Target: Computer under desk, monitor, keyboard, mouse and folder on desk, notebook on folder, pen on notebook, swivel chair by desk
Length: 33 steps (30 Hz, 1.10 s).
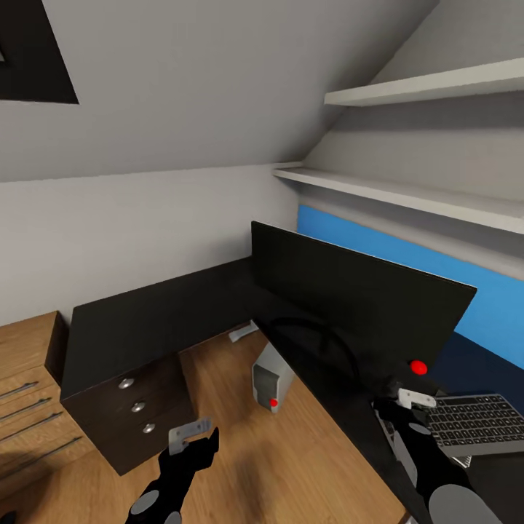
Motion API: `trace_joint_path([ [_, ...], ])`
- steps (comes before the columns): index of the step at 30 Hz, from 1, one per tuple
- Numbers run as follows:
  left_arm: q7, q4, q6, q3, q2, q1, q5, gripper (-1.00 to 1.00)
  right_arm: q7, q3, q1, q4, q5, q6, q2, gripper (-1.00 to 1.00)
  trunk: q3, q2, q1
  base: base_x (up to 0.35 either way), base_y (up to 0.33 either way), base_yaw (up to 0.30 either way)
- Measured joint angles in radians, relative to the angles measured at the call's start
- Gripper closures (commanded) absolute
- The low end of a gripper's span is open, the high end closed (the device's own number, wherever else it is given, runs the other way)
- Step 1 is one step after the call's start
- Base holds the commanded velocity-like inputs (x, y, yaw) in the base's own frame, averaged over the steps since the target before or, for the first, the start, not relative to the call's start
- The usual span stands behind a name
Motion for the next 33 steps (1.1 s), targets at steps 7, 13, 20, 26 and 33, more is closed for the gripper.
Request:
trace_joint_path([
  [7, 0.0, -0.012, 0.001, -0.01, 0.0, 0.012, 0.0, -1.0, -0.012, -0.001, 0.0, 0.033, -0.001, -0.038, -0.001, -1.0, 0.0, 0.0, 0.0, 0.118, 0.0, 0.0],
  [13, 0.0, -0.013, 0.001, -0.014, 0.0, 0.014, 0.0, -1.0, -0.066, -0.004, -0.001, 0.049, -0.002, -0.038, -0.002, -1.0, 0.0, 0.0, 0.0, 0.158, 0.0, 0.0],
  [20, 0.0, -0.013, 0.001, -0.016, 0.0, 0.014, 0.0, -1.0, -0.094, -0.004, -0.06, 0.164, -0.002, -0.04, -0.027, -1.0, 0.0, 0.0, 0.0, 0.088, 0.0, 0.0],
  [26, 0.0, -0.013, 0.001, -0.016, 0.0, 0.014, 0.0, -1.0, -0.097, -0.009, -0.074, 0.198, -0.003, -0.041, -0.042, -1.0, 0.0, 0.0, 0.0, 0.179, 0.0, 0.0],
  [33, 0.0, -0.013, 0.001, -0.016, 0.0, 0.014, 0.0, -1.0, -0.113, -0.013, -0.077, 0.205, -0.003, -0.051, -0.043, -1.0, 0.0, 0.0, 0.0, 0.092, 0.0, 0.0],
])
